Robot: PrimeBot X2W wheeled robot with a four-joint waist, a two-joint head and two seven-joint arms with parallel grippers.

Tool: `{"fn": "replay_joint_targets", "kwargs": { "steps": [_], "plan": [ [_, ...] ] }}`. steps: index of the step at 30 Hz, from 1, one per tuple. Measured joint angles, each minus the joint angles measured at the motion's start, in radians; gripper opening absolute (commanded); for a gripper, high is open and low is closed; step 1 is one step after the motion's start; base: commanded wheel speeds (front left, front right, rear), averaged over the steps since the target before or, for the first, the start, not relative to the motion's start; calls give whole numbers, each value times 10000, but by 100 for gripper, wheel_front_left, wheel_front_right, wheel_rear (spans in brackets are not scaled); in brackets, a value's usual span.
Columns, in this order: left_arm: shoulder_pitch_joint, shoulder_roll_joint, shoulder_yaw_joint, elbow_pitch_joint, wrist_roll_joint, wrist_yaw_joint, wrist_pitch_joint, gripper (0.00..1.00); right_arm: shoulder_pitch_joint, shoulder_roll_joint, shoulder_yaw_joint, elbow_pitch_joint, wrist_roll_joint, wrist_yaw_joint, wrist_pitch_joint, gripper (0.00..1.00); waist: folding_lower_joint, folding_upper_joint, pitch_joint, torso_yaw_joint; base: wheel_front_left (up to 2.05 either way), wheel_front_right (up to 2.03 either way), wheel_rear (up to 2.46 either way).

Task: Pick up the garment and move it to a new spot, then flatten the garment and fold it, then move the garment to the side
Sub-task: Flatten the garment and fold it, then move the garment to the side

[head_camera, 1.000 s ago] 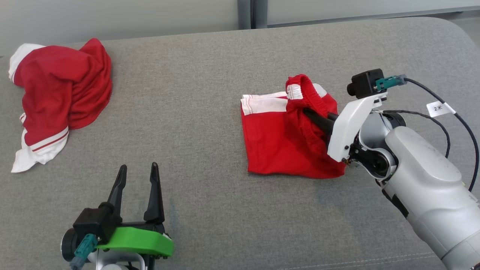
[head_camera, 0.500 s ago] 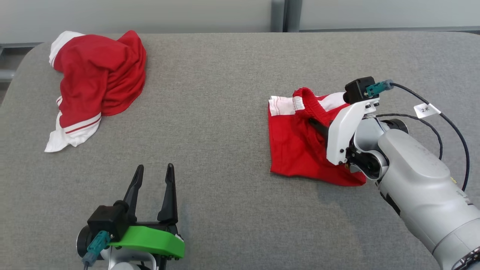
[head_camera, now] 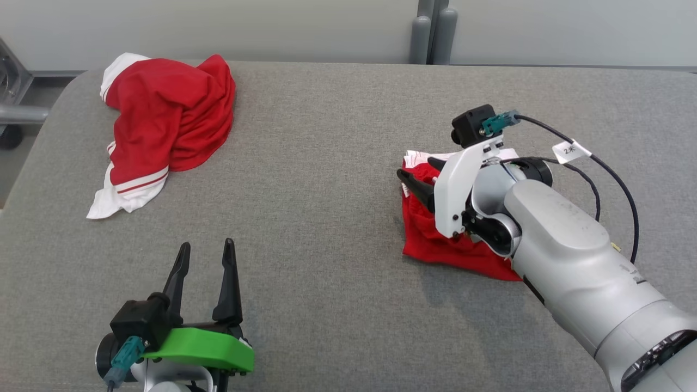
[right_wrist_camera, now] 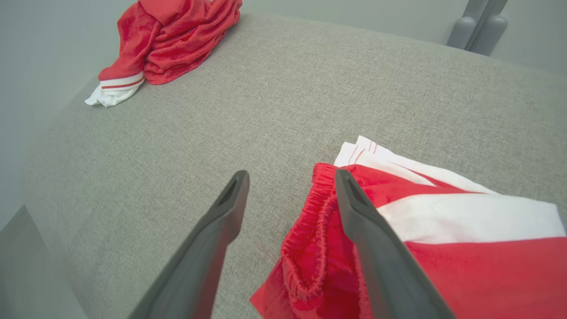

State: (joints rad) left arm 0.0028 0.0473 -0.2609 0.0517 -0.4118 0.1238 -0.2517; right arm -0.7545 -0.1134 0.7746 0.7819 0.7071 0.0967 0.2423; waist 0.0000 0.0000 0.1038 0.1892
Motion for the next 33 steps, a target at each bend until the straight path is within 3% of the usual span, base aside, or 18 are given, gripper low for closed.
{"fn": "replay_joint_targets", "kwargs": {
  "steps": [9,15,19,25,33],
  "plan": [
    [194,-2,313,-150,54,0,0,100,-780,-330,-598,-311,-174,33,-1407,100,0,0,-103,-481,0,0,0],
    [203,-4,483,-357,203,0,0,100,-541,-1116,-1392,-174,98,-12,-2357,100,0,0,-142,-853,0,0,0],
    [233,-4,571,-456,215,0,0,100,-54,-1277,-1651,-29,272,-105,-2742,100,0,0,-133,-1037,0,0,0],
    [233,-4,428,-694,468,0,0,100,1059,-1400,-1921,443,708,-107,-3033,100,0,0,24,-1293,0,0,0],
    [210,-4,71,-786,568,0,0,100,1732,-1037,-2621,955,1839,-84,-3033,100,0,0,465,-1246,0,0,0]
  ]
}}
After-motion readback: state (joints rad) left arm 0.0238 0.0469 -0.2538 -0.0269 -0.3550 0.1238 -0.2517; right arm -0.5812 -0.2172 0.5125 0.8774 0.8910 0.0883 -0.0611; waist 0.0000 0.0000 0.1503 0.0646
